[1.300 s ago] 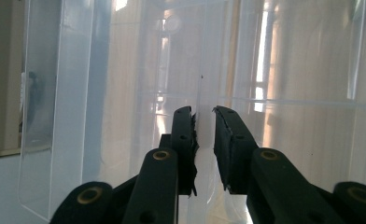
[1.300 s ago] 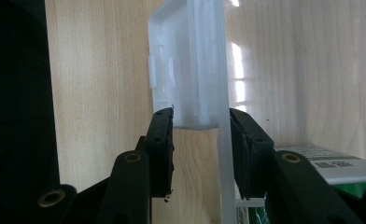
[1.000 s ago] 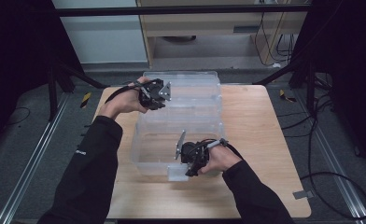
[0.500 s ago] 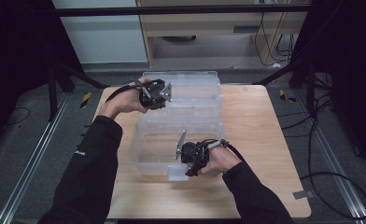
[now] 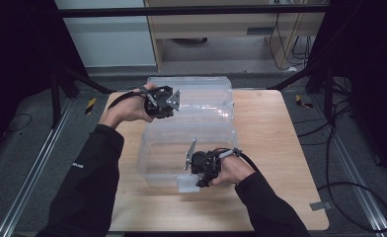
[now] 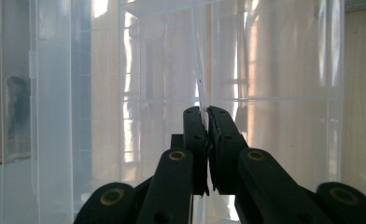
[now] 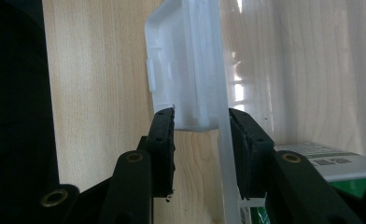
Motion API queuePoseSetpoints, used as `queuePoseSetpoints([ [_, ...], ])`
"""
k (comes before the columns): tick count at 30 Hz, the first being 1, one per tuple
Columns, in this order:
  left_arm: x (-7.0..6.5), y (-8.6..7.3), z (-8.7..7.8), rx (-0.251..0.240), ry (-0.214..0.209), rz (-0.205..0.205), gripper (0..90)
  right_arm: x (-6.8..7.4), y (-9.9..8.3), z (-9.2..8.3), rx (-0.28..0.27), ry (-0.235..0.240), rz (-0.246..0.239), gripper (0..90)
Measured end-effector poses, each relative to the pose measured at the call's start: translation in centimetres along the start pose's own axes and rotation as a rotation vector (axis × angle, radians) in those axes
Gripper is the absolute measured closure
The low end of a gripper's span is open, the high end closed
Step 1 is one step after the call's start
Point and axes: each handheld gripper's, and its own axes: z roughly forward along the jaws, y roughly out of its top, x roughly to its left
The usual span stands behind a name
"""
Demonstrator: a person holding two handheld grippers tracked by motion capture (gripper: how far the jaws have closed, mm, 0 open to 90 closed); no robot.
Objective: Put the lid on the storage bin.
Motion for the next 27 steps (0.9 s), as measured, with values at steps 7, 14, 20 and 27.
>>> queuePoseSetpoints([
  [7, -0.4, 0.2, -0.4, -0.002, -0.005, 0.008, 86.5, 0.2, 0.0, 0.0, -0.003, 0.0, 0.011, 63.7],
  [14, -1.2, 0.5, -1.0, -0.012, -0.009, 0.009, 86.6, 0.3, -0.1, 0.0, -0.009, -0.015, 0.012, 63.8],
  [20, -1.8, 0.8, -1.5, -0.007, 0.001, 0.019, 86.7, 0.5, -0.4, 0.0, -0.027, -0.025, 0.017, 63.8],
  [27, -2.9, 0.8, -2.0, -0.022, 0.004, 0.025, 86.8, 0.6, -0.4, 0.0, -0.026, -0.029, 0.01, 63.7],
])
